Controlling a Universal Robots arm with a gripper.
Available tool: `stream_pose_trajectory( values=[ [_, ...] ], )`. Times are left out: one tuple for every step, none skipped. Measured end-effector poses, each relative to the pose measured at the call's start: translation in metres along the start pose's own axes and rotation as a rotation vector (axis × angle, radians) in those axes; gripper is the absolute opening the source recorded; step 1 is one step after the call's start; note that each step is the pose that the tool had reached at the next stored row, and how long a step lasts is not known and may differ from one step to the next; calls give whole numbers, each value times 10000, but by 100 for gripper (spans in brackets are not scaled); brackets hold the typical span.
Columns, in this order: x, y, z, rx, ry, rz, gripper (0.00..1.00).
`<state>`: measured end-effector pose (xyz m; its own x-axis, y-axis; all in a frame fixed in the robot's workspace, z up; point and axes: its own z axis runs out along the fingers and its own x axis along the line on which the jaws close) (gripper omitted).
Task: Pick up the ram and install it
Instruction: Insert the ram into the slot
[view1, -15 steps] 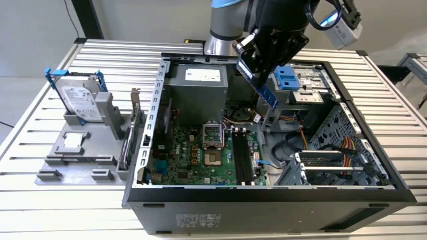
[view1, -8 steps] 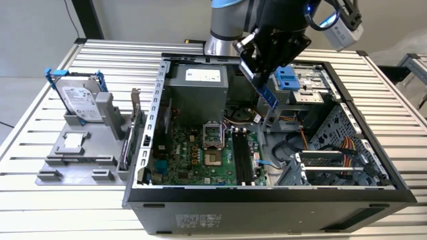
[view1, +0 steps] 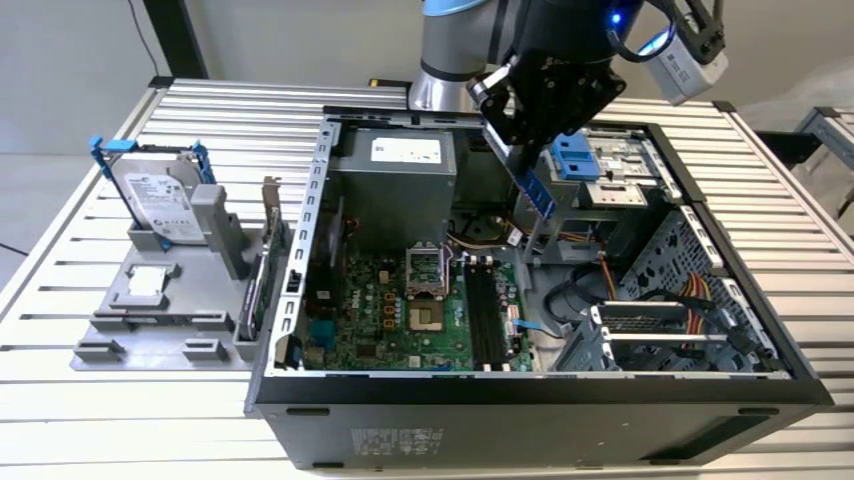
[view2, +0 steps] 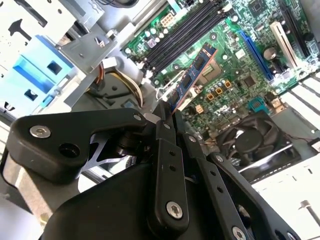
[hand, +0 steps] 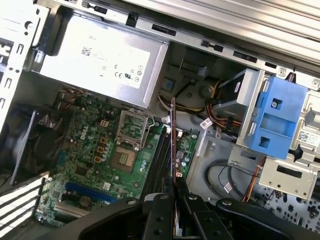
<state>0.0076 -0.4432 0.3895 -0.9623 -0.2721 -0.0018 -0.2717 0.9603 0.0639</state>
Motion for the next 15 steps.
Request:
stream_pose_trajectory(
  values=[
    [-2,0,0,0,-4,62,0],
    [-4,-1,0,0,-8,121,0],
    [-5,-2,0,1,-12,185,0],
    [-7,-2,0,1,-16,246,0],
    [-9,-3,0,1,-19,307,0],
    [-11,-3,0,1,-23,366,0],
    [-13,-4,0,1,-27,424,0],
    [-16,-4,0,1,-31,482,0],
    [-18,-5,0,1,-35,537,0],
    [-21,-6,0,1,-38,593,0],
    [-24,-7,0,1,-42,647,0],
    [-27,-8,0,2,-45,701,0],
    [-29,-8,0,2,-48,751,0],
    [-32,-9,0,1,-51,799,0],
    [-34,-10,0,1,-54,845,0]
  ],
)
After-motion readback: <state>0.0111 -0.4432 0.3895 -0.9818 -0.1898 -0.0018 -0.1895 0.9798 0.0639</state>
